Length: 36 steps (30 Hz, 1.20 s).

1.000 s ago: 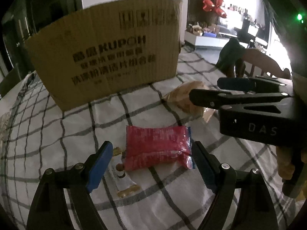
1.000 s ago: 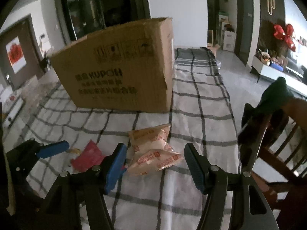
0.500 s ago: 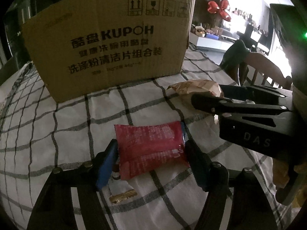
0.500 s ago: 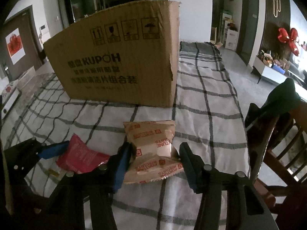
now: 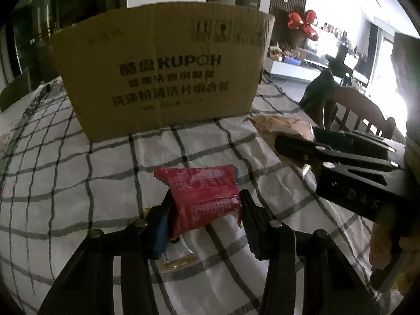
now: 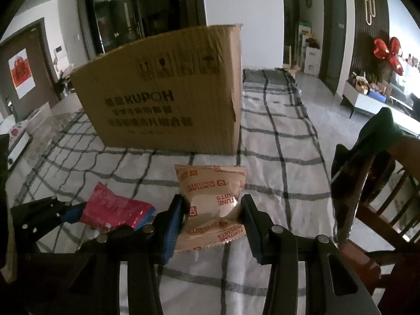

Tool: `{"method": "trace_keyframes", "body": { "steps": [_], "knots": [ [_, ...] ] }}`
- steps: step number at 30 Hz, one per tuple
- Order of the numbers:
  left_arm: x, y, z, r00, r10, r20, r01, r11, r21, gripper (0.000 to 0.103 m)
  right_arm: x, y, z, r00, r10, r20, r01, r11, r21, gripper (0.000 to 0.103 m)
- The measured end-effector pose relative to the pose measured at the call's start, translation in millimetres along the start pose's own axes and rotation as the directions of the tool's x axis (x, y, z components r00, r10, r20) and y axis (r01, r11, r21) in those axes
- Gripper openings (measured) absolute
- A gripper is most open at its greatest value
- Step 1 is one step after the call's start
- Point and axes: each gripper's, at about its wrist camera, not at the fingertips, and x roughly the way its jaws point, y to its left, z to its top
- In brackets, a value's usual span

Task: Organize snacks
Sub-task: 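Close the left tool on the red packet while the right tool grips the pastry packet, then carry the red packet and pastry packet over the box and lower them in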

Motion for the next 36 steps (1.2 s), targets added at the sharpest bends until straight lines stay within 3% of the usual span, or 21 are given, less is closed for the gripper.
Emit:
{"method": "trace_keyframes", "body": {
  "steps": [18, 36],
  "knots": [
    [-71, 6, 21, 0.986, 0.052, 0.16, -0.049, 0.999, -0.022, 0.045, -54, 16, 6, 0.995, 0.006, 0.098, -0.008, 1.0, 0.023, 0.045],
    [-120, 29, 85, 0.935, 0.11, 0.336, -0.109, 0.994, -0.022, 0.045, -92, 34, 72, 0.961, 0.032, 0.276, -0.037, 0.999, 0.013, 0.045]
  ]
}}
